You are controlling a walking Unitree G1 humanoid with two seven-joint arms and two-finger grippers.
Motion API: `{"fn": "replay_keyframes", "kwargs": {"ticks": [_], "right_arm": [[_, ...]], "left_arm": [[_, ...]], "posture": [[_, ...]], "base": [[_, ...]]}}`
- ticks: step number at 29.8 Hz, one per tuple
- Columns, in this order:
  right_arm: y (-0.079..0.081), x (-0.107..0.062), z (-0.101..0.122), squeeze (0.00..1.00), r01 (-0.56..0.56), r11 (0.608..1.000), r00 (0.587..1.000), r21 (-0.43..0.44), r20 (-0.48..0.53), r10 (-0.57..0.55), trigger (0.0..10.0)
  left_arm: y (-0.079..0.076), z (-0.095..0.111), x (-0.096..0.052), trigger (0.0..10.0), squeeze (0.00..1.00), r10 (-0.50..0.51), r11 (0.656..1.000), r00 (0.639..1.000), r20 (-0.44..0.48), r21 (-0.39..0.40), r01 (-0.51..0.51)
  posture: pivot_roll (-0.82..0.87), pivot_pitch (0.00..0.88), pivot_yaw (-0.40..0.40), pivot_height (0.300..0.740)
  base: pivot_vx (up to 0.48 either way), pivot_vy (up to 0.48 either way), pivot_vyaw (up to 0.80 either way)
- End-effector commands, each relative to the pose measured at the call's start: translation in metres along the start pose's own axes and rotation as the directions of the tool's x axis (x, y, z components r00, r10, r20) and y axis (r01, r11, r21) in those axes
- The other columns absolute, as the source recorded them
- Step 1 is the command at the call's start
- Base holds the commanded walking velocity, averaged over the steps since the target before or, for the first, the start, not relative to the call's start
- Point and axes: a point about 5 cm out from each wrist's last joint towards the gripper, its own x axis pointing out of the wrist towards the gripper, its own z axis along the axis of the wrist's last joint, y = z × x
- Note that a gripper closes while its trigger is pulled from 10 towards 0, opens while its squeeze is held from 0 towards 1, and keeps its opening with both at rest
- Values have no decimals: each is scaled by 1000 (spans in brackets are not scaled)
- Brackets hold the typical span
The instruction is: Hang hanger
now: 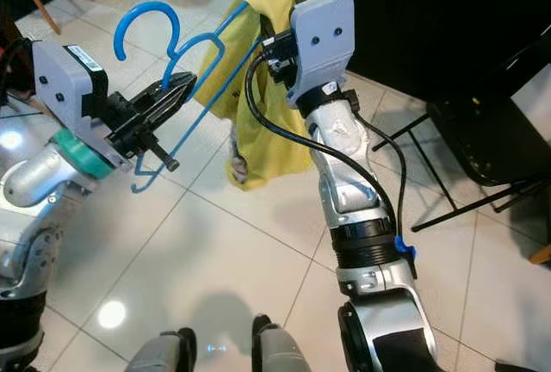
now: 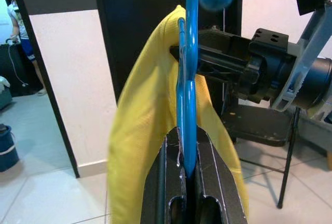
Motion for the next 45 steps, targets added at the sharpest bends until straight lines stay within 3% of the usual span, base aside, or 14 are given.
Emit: {"fn": "replay_keyframes", "kwargs": {"ticks": [1,18,26,29,31,32,33,35,36,39,40,42,43,45], "right_arm": [[-4,-4,-4,0,25,1000,1000,3,-7,-25,0],[-2,-17,15,0,-95,995,992,-42,74,98,0],[18,-12,38,0,-200,980,967,-2,159,198,0],[43,-9,45,0,-301,951,940,66,190,284,0],[75,-16,49,0,-469,868,876,161,208,435,0],[75,-16,49,0,-469,868,876,161,208,435,0],[86,-21,50,0,-534,822,842,198,215,496,0],[86,-21,50,0,-534,822,842,198,215,496,0],[96,-29,50,0,-607,764,794,217,214,570,0],[96,-29,50,0,-607,764,794,217,214,570,0],[102,-39,48,0,-665,705,747,247,203,633,0],[102,-39,48,0,-665,705,747,247,203,633,0],[100,-52,36,0,-686,666,721,293,147,677,0],[95,-61,22,0,-676,667,717,313,71,694,0]], "left_arm": [[-2,4,1,10000,0,-24,1000,1000,19,-8,24],[11,-8,2,10000,0,97,995,995,-27,20,-97],[6,-14,6,10000,0,102,995,994,-27,-17,-102],[5,-17,10,10000,0,124,992,992,-23,-29,-125],[5,-19,14,10000,0,154,987,988,-19,-31,-155],[5,-19,14,10000,0,154,987,988,-19,-31,-155],[6,-20,16,10000,0,165,986,986,-16,-30,-165],[6,-20,16,10000,0,165,986,986,-16,-30,-165],[9,-20,18,10000,0,190,981,982,-13,-21,-191],[9,-20,18,10000,0,190,981,982,-13,-21,-191],[13,-20,21,10000,0,219,976,976,-8,-9,-219],[13,-20,21,10000,0,219,976,976,-8,-9,-219],[19,-19,22,10000,0,247,969,969,0,4,-247],[22,-17,23,10000,0,265,964,964,7,12,-265]], "posture": [[60,106,45,740],[37,79,55,740],[24,82,46,740],[20,86,41,740],[24,89,31,740],[24,89,31,740],[24,89,31,740],[24,89,31,740],[27,90,26,740],[27,90,26,740],[26,90,21,740],[26,90,21,740],[19,93,19,740],[19,95,20,740]], "base": [[0,0,0],[0,0,0],[0,0,0],[0,0,0],[0,0,0],[0,0,0],[0,0,0],[0,0,0],[0,0,0],[0,0,0],[0,0,0],[0,0,0],[0,0,0],[0,0,0]]}}
